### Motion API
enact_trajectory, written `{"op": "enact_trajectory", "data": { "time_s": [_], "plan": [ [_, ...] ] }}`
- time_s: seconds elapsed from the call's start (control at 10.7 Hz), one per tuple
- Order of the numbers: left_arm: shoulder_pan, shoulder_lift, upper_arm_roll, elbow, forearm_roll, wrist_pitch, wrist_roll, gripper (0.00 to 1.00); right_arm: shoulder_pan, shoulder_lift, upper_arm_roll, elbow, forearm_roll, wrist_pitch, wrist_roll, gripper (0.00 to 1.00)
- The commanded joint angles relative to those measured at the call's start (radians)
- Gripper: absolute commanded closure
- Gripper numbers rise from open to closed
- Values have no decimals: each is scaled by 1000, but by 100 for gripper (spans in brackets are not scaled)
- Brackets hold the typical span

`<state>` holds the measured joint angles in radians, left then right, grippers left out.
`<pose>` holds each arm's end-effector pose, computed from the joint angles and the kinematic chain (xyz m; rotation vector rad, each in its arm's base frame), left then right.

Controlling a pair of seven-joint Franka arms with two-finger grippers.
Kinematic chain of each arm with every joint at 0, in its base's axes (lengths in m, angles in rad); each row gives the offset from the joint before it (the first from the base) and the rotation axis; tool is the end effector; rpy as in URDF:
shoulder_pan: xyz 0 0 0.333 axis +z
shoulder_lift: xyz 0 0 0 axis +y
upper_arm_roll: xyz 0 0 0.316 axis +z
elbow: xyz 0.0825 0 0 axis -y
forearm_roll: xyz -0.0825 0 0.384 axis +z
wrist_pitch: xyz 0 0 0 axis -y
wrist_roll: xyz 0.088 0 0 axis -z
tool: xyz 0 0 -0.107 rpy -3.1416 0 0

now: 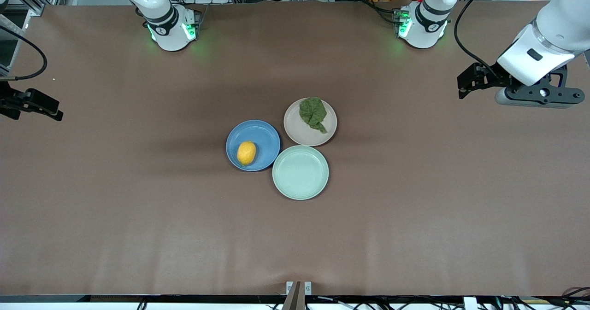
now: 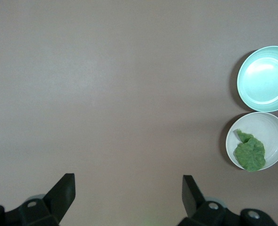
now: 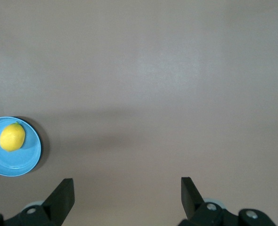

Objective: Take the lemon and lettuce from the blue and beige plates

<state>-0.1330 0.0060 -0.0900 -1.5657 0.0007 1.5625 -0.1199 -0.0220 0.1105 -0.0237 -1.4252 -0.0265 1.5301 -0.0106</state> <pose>0.5418 -0.1226 0.6229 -3.1357 0.1618 0.0142 0.5844 -0.0288 0.6265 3.1121 -0.0560 -0.0099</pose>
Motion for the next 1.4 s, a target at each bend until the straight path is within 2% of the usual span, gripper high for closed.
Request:
{"op": "enact_trajectory", "data": {
  "time_s": [0.0, 0.56, 0.94, 1.31],
  "plan": [
    [0, 8, -2, 19, -2, -22, 19, 0, -13, 8, 8, 19, 10, -21, -2, 0],
    [1, 6, -4, 18, -4, -22, 26, 0, -13, 8, 8, 19, 10, -21, -2, 0],
    [1, 9, -5, 3, -48, -22, 16, 0, -13, 8, 8, 17, 10, -21, 0, 0],
    [3, 23, -31, -16, -67, -6, 14, 0, -13, 8, 8, 19, 10, -21, -2, 0]
  ]
}}
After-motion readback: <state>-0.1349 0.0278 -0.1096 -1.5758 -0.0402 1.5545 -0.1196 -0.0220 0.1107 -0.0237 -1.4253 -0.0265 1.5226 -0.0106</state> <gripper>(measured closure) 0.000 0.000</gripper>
